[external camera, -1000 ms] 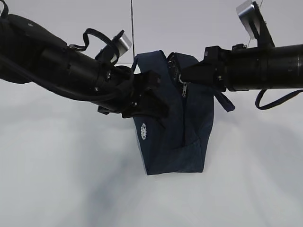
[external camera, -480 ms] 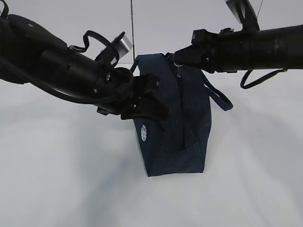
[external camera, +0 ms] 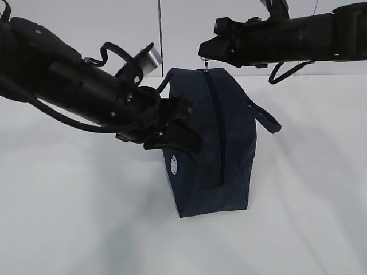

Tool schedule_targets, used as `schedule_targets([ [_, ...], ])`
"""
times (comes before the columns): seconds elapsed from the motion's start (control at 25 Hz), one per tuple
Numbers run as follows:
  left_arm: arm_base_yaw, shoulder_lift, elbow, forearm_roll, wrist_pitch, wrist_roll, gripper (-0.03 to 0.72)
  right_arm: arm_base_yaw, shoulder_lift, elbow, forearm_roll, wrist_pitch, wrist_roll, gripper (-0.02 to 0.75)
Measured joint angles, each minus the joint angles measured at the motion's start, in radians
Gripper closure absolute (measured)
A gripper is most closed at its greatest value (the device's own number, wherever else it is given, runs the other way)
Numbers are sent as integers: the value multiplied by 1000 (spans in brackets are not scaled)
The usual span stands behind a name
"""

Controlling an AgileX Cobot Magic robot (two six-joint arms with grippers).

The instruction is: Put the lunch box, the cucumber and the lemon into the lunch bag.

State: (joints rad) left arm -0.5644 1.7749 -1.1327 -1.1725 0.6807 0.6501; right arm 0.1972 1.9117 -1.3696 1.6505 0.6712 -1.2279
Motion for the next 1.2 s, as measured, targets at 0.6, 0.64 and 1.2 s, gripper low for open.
schedule_targets([
  [0.6,0,0,0,77,18,2,691,0,287,-380,-240,2,268,731],
  [0.64,0,0,0,88,20,2,691,0,298,-395,-253,2,277,731],
  [1.2,21,0,0,196,1,2,692,-120,378,-420,-390,72,372,731],
])
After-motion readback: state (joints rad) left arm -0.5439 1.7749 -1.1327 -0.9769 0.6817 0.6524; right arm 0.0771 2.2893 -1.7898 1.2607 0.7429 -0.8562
